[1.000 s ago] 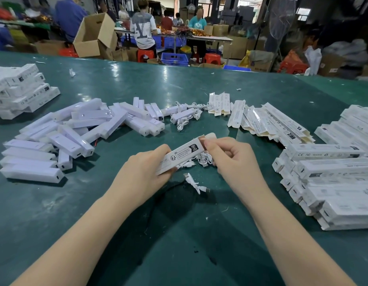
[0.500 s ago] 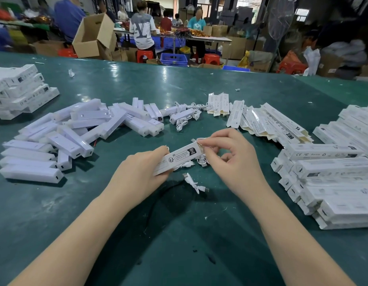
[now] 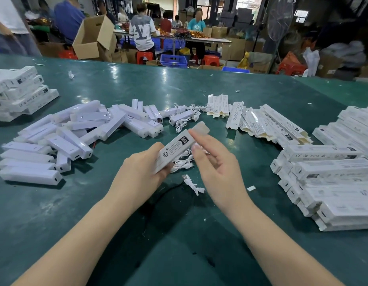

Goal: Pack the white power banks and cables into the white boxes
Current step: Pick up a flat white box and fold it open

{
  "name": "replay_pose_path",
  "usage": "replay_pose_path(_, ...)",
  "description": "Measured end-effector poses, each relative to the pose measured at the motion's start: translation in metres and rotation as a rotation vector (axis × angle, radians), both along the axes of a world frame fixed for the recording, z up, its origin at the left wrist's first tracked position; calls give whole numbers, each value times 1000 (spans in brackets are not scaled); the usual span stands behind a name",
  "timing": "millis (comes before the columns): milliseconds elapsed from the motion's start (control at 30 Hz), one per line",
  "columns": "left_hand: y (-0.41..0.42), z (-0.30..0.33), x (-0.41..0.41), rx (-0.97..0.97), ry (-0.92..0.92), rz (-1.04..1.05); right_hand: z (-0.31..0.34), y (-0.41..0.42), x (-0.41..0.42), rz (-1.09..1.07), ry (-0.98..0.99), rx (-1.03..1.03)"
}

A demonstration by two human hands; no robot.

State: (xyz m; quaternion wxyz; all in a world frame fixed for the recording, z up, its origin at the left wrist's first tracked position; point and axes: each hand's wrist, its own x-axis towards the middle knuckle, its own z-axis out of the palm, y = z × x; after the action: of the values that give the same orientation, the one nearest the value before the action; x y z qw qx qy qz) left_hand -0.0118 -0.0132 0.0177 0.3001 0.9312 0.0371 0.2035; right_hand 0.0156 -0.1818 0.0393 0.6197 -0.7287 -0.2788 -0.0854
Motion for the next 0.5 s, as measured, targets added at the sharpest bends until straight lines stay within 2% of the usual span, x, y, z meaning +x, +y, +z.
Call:
replay_pose_path(67,0,0,0,13,-8,0,-3,0,0,-107,-210,-159)
replay_pose_path(133,-1,0,0,29,-14,-2,-6,0,1,-175,-367,-227)
replay_pose_path(300,3,0,-2,32,-27,-51,-4,1,-1,-186,-521,-251)
replay_pose_path(333,4,0,-2,46,-23,-53,-3,-1,-1,-173,-476,-212)
replay_pose_path(433,2,0,-1,93,-15,-39,2,-5,0,-128,-151,87)
replay_pose_path(500,0,0,1,117,-15,-41,4,-7,4,-119,13,197)
